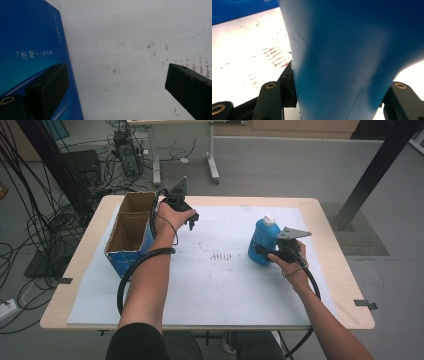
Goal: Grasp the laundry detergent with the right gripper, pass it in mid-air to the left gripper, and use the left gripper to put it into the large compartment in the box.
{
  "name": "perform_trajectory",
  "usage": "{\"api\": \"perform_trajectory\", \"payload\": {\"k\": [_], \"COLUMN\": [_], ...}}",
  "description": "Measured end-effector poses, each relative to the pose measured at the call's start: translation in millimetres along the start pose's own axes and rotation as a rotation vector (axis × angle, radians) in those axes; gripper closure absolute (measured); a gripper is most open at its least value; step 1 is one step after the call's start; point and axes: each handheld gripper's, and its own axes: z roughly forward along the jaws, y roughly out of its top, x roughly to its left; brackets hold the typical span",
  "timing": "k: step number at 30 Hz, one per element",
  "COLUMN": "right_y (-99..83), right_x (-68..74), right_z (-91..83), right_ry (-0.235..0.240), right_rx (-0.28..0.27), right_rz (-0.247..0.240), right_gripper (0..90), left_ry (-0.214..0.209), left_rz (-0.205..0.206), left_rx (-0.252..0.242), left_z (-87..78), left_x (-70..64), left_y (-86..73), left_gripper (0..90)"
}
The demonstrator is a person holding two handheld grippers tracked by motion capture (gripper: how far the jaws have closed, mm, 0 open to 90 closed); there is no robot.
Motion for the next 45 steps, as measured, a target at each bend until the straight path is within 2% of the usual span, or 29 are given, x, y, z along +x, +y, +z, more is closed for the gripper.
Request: {"api": "perform_trajectory", "payload": {"k": [32,45], "right_y": [0.1,0.5], "right_x": [0.1,0.3], "right_z": [-0.1,-0.3], "right_ry": [-0.002,-0.004], "right_rx": [0.002,0.004], "right_rz": [0.006,0.009], "right_gripper": [42.3,42.3], "left_ry": [0.003,-0.010], "left_rz": [-0.004,0.004], "left_rx": [-0.022,-0.028], "left_z": [-14.2,-17.0], "left_x": [1.1,2.4], "left_y": [-4.1,-5.5], "left_gripper": [5.9,5.9]}}
